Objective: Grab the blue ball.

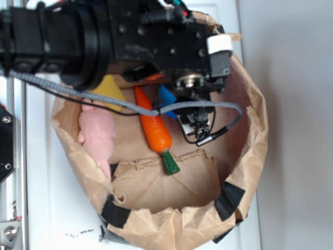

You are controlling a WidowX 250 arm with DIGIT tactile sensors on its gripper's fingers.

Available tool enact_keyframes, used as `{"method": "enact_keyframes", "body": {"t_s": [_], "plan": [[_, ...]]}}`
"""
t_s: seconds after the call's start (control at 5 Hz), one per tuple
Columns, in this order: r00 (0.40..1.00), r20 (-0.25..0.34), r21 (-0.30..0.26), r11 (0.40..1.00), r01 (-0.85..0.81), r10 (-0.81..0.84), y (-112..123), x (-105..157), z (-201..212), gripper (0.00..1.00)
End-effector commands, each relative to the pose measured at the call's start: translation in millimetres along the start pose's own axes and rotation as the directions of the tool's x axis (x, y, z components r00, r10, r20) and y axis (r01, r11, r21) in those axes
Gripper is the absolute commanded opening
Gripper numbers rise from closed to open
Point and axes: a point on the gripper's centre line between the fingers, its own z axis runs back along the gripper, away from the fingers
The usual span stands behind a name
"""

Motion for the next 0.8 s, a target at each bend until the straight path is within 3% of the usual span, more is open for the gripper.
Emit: {"method": "enact_keyframes", "body": {"t_s": [0.0, 0.2, 0.4, 0.6], "plan": [[0.995, 0.090, 0.021, 0.999, 0.040, -0.041, -7, -11, -16, 1.00], [0.995, 0.100, 0.038, 0.999, 0.024, -0.028, -13, -12, -24, 1.00], [0.994, 0.104, 0.027, 0.999, 0.020, -0.023, -14, -11, -23, 0.00], [0.990, 0.132, 0.041, 0.999, 0.034, -0.039, -15, -19, -28, 0.00]]}}
